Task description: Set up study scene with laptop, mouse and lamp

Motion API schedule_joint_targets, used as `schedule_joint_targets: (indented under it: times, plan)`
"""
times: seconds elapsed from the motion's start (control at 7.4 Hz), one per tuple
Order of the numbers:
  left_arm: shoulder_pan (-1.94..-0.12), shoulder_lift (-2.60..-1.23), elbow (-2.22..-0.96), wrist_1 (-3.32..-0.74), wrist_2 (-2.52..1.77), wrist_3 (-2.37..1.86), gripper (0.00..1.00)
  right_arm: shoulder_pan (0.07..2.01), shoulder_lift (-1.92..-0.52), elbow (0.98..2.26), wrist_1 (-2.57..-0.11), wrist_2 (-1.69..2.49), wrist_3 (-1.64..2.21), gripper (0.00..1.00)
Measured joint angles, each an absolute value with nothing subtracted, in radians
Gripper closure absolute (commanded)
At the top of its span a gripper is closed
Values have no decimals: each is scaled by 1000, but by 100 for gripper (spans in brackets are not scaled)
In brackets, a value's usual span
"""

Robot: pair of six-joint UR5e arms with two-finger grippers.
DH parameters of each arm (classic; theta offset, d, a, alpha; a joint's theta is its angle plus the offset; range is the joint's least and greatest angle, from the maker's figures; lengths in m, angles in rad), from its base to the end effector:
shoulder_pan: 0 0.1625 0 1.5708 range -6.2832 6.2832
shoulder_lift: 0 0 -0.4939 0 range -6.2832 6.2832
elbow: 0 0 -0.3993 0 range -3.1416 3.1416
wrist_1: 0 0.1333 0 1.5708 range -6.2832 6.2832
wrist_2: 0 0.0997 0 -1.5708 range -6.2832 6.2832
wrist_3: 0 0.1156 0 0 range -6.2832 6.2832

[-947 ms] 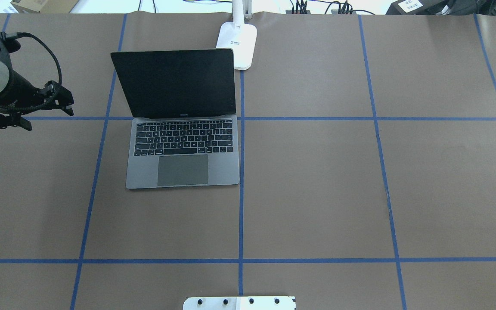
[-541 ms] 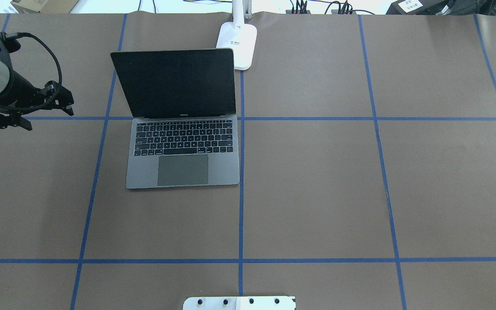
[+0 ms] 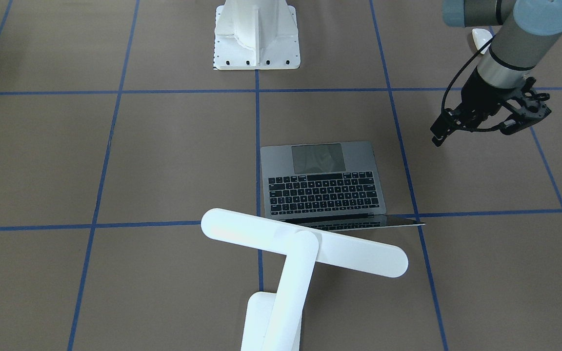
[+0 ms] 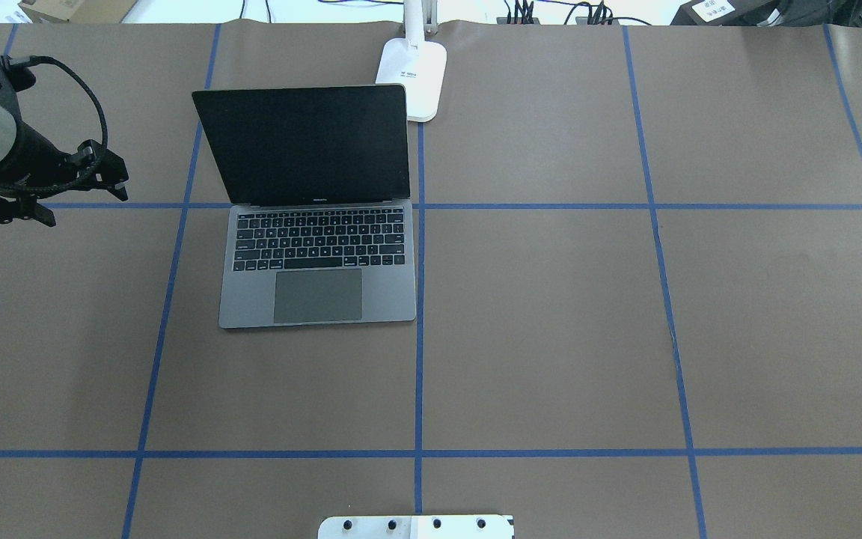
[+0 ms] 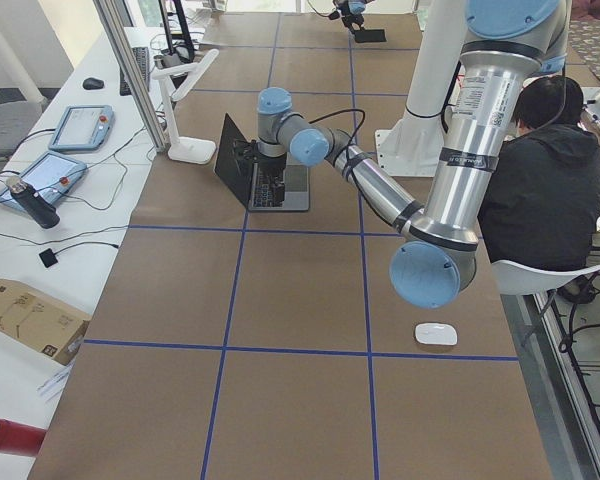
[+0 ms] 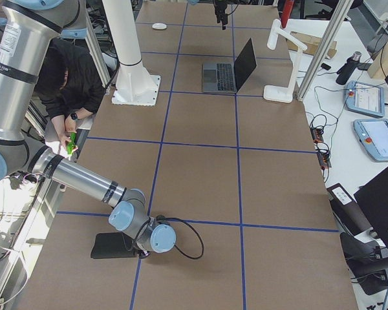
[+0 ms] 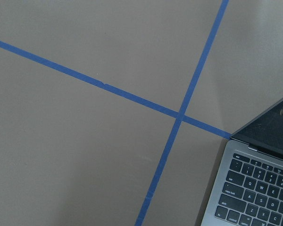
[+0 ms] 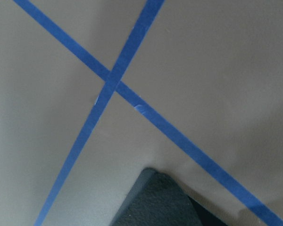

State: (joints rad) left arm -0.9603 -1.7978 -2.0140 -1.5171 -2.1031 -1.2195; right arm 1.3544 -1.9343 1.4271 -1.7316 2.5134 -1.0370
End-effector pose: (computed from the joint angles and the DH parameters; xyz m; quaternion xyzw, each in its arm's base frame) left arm 0.2616 -0.5041 0.4193 -0.0201 0.3848 -0.1995 0.9009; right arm -0.0062 -0.2133 0.9332 -0.0967 -0.5099 -0.3731 0.7691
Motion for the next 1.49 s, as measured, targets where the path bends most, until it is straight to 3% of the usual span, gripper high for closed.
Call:
schedule_joint_targets:
  times: [0.14, 0.27, 0.41, 1.22, 1.49]
  plan:
    - [-960, -1798, -2014, -1517, -2103, -1220, 0, 1352, -1934, 1419, -1731, 2514, -1037, 1]
    - [-960, -1798, -2015, -1517, -2103, -1220, 0, 1350, -1934, 1412, -1732, 2514, -1038, 42]
    - [-960, -1799, -2015, -1517, -2102, -1220, 0, 1349, -1934, 1409, -1732, 2515, -1038, 99]
    - [-961, -1800, -2015, -1517, -2102, -1220, 0, 1351, -1942, 1399, -1788, 2608, -1106, 100]
    - [-962, -1801, -2014, -1517, -2102, -1218, 0, 1352, -1932, 1465, -1894, 2665, -1096, 100]
